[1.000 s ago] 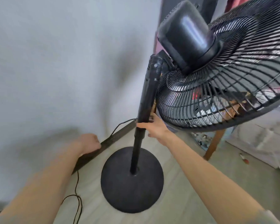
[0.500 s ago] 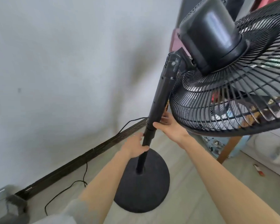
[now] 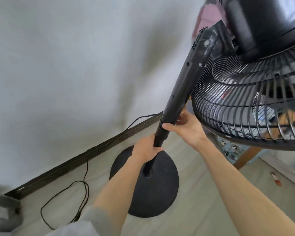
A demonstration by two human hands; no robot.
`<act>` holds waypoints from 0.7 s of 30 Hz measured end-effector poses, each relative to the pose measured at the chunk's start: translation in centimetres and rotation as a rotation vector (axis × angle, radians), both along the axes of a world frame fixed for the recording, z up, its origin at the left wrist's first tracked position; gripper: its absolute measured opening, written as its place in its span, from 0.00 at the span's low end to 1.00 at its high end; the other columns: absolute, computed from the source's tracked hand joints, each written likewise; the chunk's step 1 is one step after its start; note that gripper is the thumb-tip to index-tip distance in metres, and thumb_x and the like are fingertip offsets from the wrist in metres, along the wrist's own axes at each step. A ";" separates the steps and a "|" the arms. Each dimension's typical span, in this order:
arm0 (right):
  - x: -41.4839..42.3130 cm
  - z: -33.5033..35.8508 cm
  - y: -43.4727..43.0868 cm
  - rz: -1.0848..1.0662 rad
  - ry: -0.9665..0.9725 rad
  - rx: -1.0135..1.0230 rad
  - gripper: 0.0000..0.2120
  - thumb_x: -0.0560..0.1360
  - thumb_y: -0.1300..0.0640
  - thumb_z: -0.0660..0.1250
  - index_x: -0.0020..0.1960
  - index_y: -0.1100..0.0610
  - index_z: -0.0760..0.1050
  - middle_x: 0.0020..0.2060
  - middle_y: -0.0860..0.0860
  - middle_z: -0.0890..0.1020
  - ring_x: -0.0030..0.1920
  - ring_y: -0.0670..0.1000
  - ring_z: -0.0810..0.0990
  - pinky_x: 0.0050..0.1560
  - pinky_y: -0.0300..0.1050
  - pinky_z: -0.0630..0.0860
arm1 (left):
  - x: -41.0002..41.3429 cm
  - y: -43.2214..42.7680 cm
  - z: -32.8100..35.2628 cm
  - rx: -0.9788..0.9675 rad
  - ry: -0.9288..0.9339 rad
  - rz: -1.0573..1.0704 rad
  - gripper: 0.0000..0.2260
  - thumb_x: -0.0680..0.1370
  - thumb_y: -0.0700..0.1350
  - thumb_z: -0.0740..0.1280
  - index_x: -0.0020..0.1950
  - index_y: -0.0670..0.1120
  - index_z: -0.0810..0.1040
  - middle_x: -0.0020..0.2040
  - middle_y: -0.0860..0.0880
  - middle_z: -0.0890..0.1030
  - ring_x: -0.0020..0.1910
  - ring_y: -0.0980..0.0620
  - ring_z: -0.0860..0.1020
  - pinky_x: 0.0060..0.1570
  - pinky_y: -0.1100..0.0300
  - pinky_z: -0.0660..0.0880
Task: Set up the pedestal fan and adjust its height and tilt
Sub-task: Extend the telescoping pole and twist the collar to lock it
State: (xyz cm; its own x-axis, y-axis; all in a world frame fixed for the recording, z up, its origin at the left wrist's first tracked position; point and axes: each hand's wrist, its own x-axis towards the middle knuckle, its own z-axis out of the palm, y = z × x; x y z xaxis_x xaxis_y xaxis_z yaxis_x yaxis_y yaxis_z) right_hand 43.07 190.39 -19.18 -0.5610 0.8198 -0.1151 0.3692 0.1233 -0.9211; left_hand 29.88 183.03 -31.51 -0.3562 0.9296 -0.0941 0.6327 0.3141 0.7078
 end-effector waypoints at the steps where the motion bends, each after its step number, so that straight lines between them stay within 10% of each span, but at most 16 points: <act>1: -0.1 0.0 -0.1 -0.008 0.011 -0.003 0.30 0.72 0.62 0.79 0.70 0.58 0.72 0.61 0.53 0.82 0.61 0.49 0.80 0.47 0.25 0.77 | -0.2 0.1 0.0 0.000 0.000 -0.003 0.21 0.76 0.52 0.71 0.67 0.51 0.73 0.56 0.50 0.83 0.53 0.46 0.81 0.53 0.46 0.78; 9: -2.1 0.0 -0.7 -0.021 0.082 -0.035 0.27 0.74 0.69 0.74 0.70 0.65 0.69 0.67 0.62 0.76 0.42 0.36 0.83 0.43 0.33 0.81 | -1.7 0.5 -0.1 0.025 0.014 0.002 0.22 0.77 0.52 0.71 0.69 0.51 0.71 0.59 0.49 0.82 0.57 0.45 0.80 0.56 0.45 0.77; 15: -3.3 -0.3 -0.7 -0.040 0.096 -0.024 0.25 0.74 0.65 0.76 0.68 0.61 0.72 0.63 0.58 0.80 0.53 0.44 0.83 0.64 0.54 0.78 | -2.6 0.6 -0.3 0.054 -0.021 0.047 0.19 0.77 0.51 0.72 0.65 0.51 0.73 0.55 0.49 0.83 0.53 0.45 0.81 0.53 0.47 0.78; 21: -4.8 -0.3 -1.1 -0.075 0.127 -0.021 0.25 0.75 0.70 0.72 0.69 0.66 0.69 0.66 0.61 0.77 0.39 0.32 0.81 0.47 0.32 0.80 | -3.6 0.8 -0.8 0.109 -0.027 0.071 0.20 0.76 0.51 0.72 0.66 0.53 0.73 0.55 0.50 0.83 0.53 0.46 0.81 0.51 0.51 0.78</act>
